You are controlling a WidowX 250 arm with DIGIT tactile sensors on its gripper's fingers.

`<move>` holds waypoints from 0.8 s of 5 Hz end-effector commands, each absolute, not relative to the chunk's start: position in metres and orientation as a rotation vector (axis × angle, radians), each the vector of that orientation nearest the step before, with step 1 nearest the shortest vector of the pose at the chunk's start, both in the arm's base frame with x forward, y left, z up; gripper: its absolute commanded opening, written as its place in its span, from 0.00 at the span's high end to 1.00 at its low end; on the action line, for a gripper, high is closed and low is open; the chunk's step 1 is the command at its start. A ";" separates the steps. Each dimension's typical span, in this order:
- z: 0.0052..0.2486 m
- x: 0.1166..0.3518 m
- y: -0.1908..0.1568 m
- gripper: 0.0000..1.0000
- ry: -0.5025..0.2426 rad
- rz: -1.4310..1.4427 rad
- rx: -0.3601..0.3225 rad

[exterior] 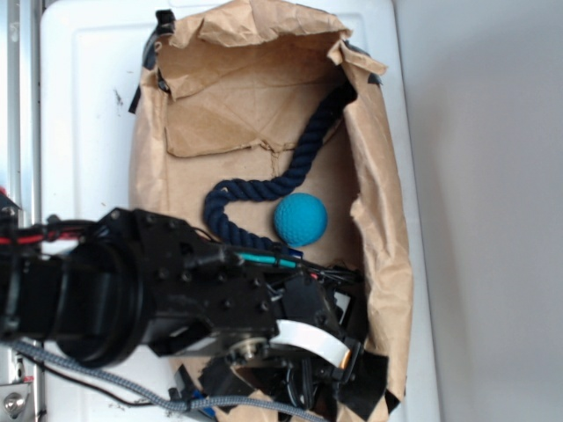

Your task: Grab the gray animal.

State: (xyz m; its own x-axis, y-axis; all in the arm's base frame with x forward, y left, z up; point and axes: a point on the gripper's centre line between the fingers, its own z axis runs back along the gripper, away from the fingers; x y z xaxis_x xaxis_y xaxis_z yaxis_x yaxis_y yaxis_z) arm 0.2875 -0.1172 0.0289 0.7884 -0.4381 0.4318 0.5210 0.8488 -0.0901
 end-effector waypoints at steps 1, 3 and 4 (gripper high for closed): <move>0.097 0.282 -0.069 1.00 -0.462 -0.379 -0.143; 0.119 0.270 -0.026 1.00 -0.333 -0.238 0.000; 0.138 0.266 -0.014 1.00 -0.304 -0.212 0.004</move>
State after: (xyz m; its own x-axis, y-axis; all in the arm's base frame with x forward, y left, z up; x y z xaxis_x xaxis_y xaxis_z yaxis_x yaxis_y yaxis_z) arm 0.2609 -0.0148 0.1159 0.9467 -0.2263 0.2294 0.2271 0.9736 0.0232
